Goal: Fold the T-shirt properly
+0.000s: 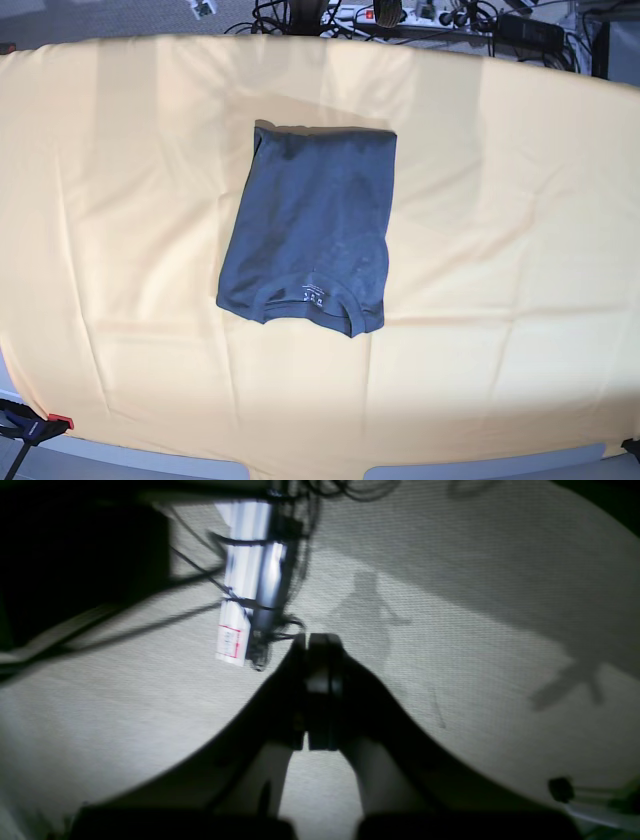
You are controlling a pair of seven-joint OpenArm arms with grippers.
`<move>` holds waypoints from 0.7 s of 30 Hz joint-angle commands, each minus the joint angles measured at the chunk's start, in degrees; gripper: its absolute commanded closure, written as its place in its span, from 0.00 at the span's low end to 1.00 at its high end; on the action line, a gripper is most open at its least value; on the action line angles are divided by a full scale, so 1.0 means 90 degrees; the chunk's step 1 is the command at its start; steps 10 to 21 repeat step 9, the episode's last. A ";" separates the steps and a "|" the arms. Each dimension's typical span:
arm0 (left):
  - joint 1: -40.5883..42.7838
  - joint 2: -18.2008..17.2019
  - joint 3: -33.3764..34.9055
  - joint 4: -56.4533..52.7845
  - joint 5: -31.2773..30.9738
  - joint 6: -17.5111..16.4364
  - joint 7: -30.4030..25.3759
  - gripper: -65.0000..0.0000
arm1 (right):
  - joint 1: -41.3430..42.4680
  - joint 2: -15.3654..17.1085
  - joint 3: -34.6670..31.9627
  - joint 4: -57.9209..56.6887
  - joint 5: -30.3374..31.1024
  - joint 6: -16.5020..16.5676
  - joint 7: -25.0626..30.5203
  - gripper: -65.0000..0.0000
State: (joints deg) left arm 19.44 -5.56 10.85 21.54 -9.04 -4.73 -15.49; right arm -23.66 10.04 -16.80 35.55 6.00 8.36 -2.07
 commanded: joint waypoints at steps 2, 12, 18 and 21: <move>0.0131 0.0233 0.0007 0.0022 -0.0010 -0.0017 -0.0085 1.00 | -0.0051 -0.0039 -0.0095 0.0007 -0.0012 -0.0056 0.0163 1.00; 0.0202 0.0835 0.0007 0.0022 -0.0007 -0.0010 -0.0090 1.00 | -0.0049 -0.0350 -0.0148 0.0007 -0.0036 -0.0148 0.0318 1.00; 0.0202 0.0835 0.0007 0.0022 -0.0007 -0.0010 -0.0090 1.00 | -0.0049 -0.0350 -0.0148 0.0007 -0.0036 -0.0148 0.0318 1.00; 0.0202 0.0835 0.0007 0.0022 -0.0007 -0.0010 -0.0090 1.00 | -0.0049 -0.0350 -0.0148 0.0007 -0.0036 -0.0148 0.0318 1.00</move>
